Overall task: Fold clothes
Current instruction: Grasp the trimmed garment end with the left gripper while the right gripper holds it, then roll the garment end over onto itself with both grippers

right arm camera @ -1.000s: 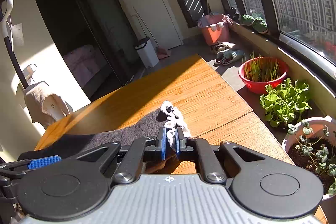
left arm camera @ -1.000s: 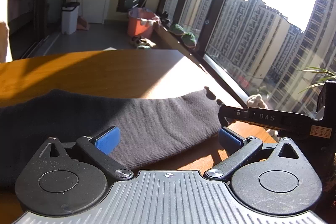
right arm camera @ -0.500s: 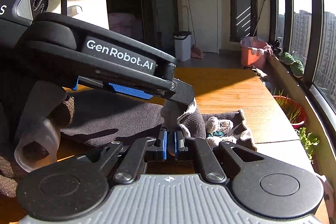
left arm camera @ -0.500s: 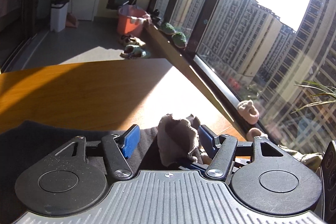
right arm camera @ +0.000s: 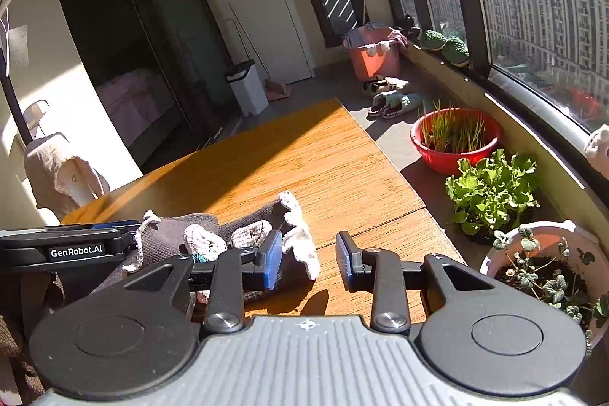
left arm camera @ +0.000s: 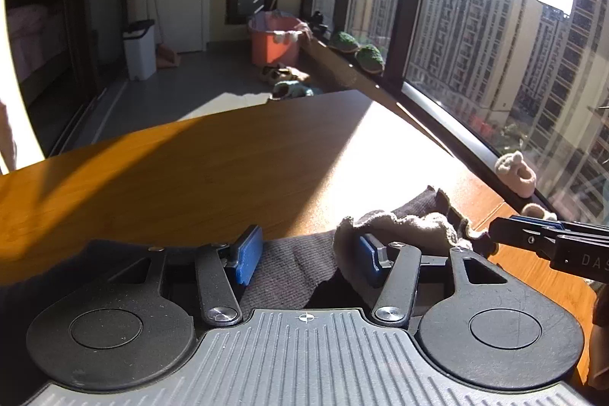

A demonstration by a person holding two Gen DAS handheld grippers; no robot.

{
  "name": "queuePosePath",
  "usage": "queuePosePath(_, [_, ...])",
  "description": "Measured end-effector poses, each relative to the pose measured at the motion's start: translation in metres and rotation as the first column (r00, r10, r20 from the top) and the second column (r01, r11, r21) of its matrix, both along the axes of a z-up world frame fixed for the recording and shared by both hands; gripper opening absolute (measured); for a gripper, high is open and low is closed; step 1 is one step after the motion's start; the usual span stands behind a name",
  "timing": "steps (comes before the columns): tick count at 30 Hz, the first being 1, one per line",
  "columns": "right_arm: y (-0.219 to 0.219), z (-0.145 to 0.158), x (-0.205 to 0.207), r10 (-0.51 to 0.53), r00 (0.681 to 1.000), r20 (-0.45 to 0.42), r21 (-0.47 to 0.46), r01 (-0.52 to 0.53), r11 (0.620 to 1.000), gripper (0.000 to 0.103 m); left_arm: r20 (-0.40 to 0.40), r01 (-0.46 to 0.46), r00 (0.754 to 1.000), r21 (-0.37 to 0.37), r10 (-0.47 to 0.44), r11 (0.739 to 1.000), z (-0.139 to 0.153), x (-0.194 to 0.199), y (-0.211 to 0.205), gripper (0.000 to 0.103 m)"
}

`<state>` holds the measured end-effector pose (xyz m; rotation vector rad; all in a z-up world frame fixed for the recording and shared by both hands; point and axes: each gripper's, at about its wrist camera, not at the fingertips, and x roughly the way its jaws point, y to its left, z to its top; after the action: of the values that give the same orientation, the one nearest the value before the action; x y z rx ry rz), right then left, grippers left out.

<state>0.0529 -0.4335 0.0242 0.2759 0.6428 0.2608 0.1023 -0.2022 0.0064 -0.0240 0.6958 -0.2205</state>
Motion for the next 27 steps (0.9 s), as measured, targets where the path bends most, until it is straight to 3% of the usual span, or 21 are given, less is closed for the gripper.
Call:
queuePosePath(4, [0.008, -0.008, 0.002, 0.033, 0.999, -0.015, 0.001, -0.033, 0.999, 0.030, -0.010, -0.027, 1.000, 0.003, 0.027, 1.000, 0.001, 0.009, 0.009, 0.064])
queuePosePath(6, [0.015, -0.001, -0.001, 0.044, 0.999, 0.014, -0.004, -0.044, 0.999, 0.005, -0.020, -0.028, 0.999, 0.006, 0.028, 1.000, -0.001, 0.012, 0.012, 0.064])
queuePosePath(9, [0.035, 0.017, -0.014, 0.119, 0.986, 0.118, -0.032, -0.116, 0.993, 0.005, -0.031, -0.021, 0.999, -0.004, 0.020, 1.000, -0.004, 0.011, 0.016, 0.064])
queuePosePath(11, [0.061, 0.027, -0.025, 0.222, 0.961, 0.164, -0.095, -0.208, 0.973, 0.005, -0.036, -0.016, 0.999, -0.020, 0.015, 1.000, -0.005, 0.009, 0.020, 0.064])
queuePosePath(16, [0.114, 0.013, -0.040, 0.389, 0.913, 0.124, -0.247, -0.351, 0.903, 0.004, -0.022, -0.041, 0.999, -0.117, 0.038, 0.992, 0.011, -0.003, 0.047, 0.067])
queuePosePath(21, [0.131, 0.006, -0.044, 0.425, 0.899, 0.104, -0.287, -0.382, 0.878, 0.001, 0.028, -0.016, 0.999, -0.243, 0.023, 0.970, 0.039, -0.019, 0.064, 0.079])
queuePosePath(23, [0.134, 0.005, -0.041, 0.422, 0.903, 0.086, -0.279, -0.385, 0.880, 0.001, 0.030, 0.031, 0.999, -0.242, -0.025, 0.970, 0.041, -0.017, 0.049, 0.080])
queuePosePath(25, [0.132, 0.006, -0.040, 0.419, 0.904, 0.084, -0.278, -0.383, 0.881, 0.001, 0.026, 0.064, 0.998, -0.180, -0.060, 0.982, 0.033, -0.011, 0.020, 0.078])
queuePosePath(27, [0.127, 0.010, -0.041, 0.408, 0.909, 0.084, -0.265, -0.374, 0.889, 0.001, 0.004, 0.068, 0.998, -0.120, -0.068, 0.990, 0.022, -0.004, 0.000, 0.070])
